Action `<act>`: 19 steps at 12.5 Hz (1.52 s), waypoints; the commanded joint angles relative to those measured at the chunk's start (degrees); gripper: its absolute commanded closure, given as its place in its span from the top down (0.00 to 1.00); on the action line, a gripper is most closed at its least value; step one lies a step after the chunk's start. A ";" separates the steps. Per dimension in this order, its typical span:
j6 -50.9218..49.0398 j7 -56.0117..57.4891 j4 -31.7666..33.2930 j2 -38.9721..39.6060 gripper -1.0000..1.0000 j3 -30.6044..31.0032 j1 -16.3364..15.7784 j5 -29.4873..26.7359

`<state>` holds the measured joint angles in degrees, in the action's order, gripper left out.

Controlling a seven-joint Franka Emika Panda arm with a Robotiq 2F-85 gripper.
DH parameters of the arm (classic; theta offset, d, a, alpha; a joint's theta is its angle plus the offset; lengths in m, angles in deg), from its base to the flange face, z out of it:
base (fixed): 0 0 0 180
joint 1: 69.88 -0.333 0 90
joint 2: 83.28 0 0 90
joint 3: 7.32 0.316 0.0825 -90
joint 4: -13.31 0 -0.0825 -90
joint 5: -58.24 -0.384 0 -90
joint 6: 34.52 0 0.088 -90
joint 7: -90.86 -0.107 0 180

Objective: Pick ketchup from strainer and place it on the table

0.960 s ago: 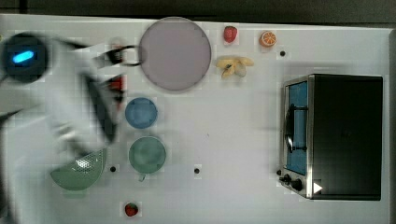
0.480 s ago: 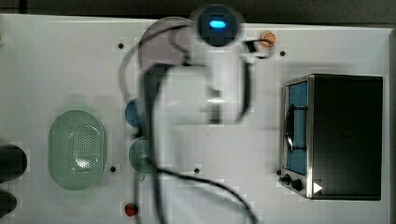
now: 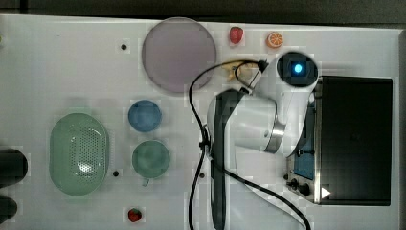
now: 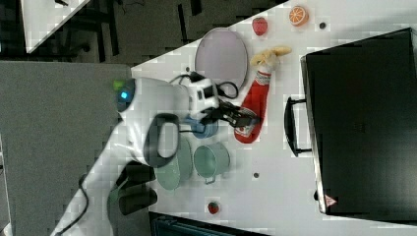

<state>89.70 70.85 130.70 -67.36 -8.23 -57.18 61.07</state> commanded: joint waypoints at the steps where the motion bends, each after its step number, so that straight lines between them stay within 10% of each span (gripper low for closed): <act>1: 6.16 3.17 6.32 -1.08 0.61 2.51 -4.20 -0.20; 5: 14.15 2.31 11.21 1.35 0.64 4.50 -4.49 -0.20; 8: 15.31 2.31 11.06 2.38 0.96 5.20 -4.54 -0.19; 10: 15.00 2.30 10.22 -0.12 1.00 5.03 -4.52 -0.19; 19: -9.24 -15.96 -15.14 -7.35 1.00 4.64 -4.47 -0.19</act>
<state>81.72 62.48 116.94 -73.21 -3.08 -62.32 61.17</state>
